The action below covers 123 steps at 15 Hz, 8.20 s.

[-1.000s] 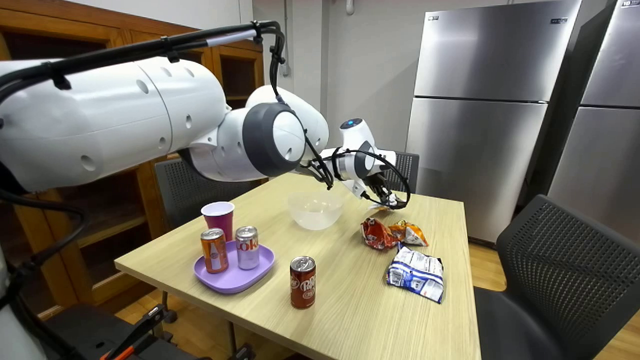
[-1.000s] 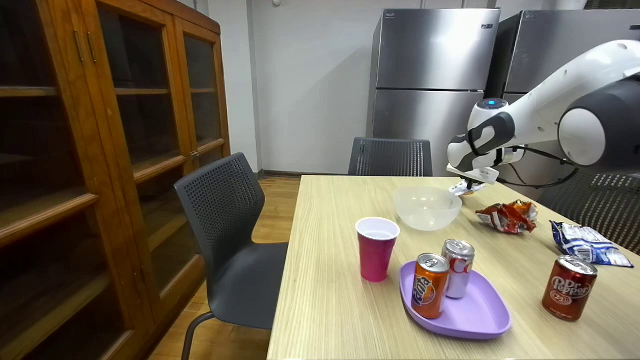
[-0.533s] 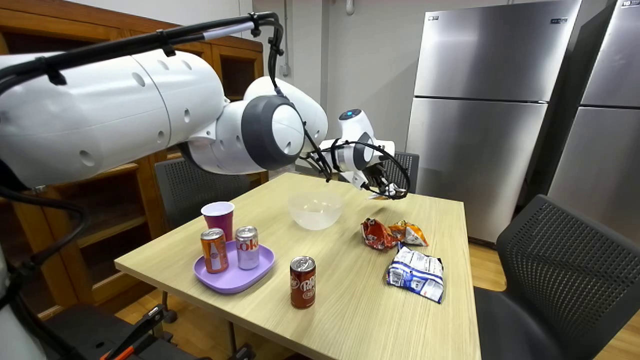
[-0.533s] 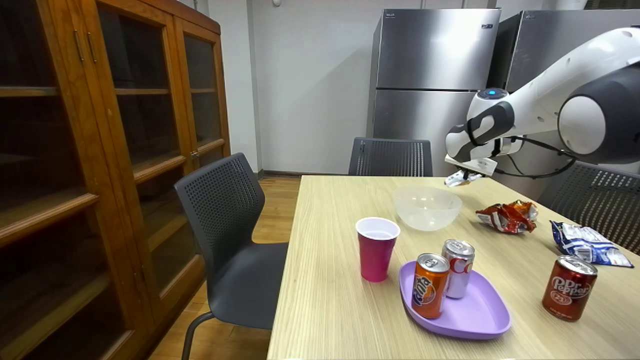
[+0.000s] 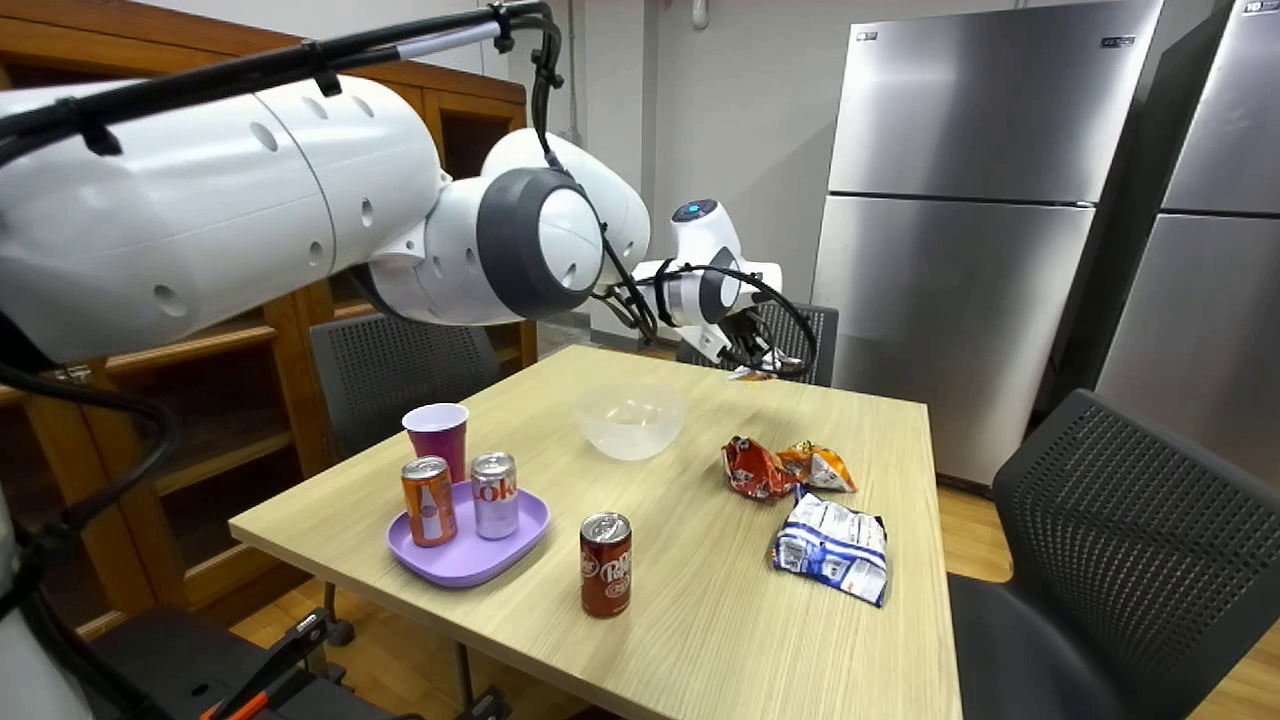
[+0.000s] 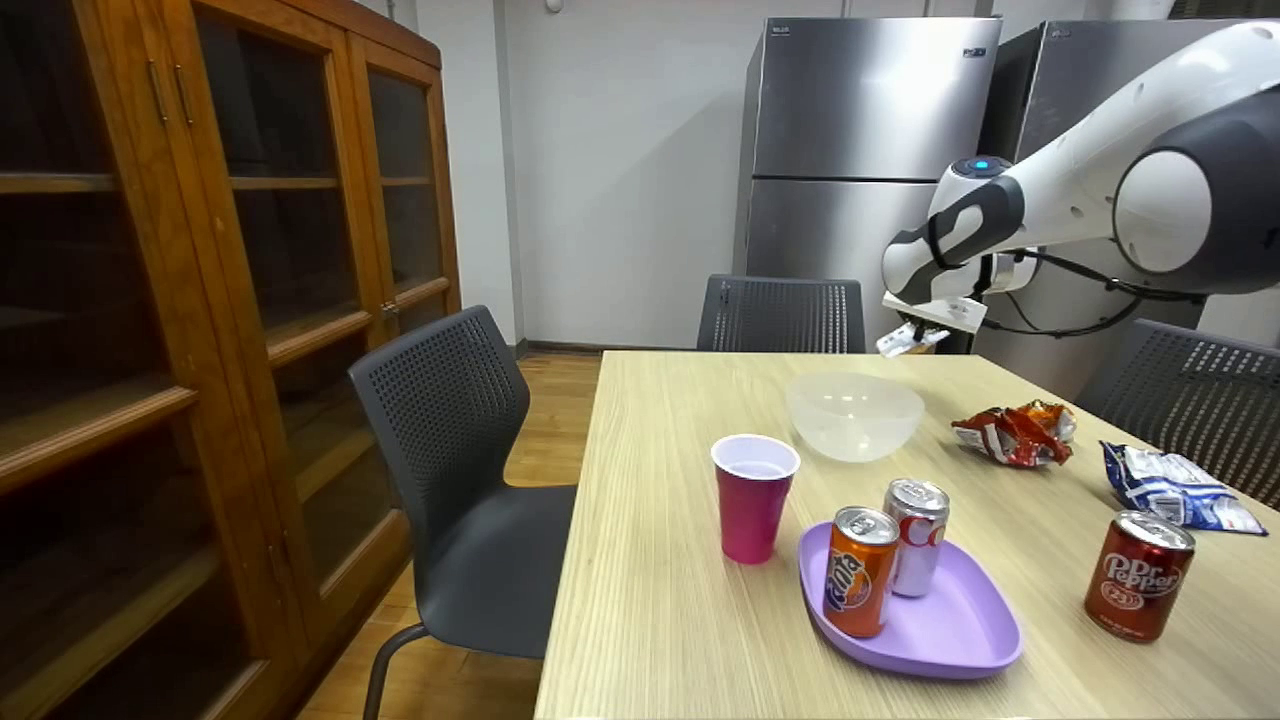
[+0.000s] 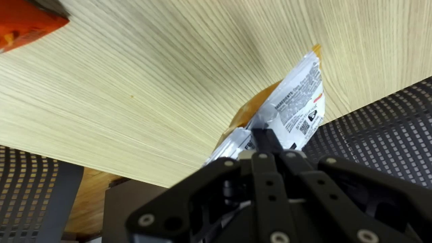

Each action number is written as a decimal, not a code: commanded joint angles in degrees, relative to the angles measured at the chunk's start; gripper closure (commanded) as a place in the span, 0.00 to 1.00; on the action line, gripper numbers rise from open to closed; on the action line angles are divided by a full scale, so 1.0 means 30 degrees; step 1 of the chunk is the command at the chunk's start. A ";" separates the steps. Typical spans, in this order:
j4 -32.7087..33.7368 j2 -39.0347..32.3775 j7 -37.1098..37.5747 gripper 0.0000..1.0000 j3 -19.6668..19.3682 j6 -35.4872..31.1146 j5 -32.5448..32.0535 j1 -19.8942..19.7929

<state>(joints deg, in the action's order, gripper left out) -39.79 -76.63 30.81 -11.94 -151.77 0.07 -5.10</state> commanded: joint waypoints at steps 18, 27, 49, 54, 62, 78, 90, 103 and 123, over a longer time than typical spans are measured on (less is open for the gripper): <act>-1.5938 1.0368 -0.6806 1.00 0.3176 -0.5316 0.0614 0.0426; -2.4035 1.5500 -0.9205 1.00 0.4385 -0.8388 0.0562 -0.0307; -2.6985 1.6589 -1.0572 1.00 0.4260 -0.8387 -0.0048 0.0394; -2.5957 1.5464 -1.0262 1.00 0.3475 -0.7755 -0.0107 0.1541; -2.3342 1.3149 -0.9506 1.00 0.2245 -0.6716 -0.0094 0.3078; -2.3793 1.4461 -0.9603 0.00 0.1586 -0.6543 0.0110 0.1788; -2.3312 1.3893 -0.9399 0.00 -0.0052 -0.7030 -0.0122 0.1180; -2.2968 1.1600 -0.2565 0.00 -0.4168 -0.6563 0.1158 0.4516; -1.8662 0.8139 0.4619 0.00 -0.5276 -0.3625 0.2368 0.5835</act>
<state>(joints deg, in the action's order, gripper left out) -99.41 -50.32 41.91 -27.40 -165.51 7.62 12.78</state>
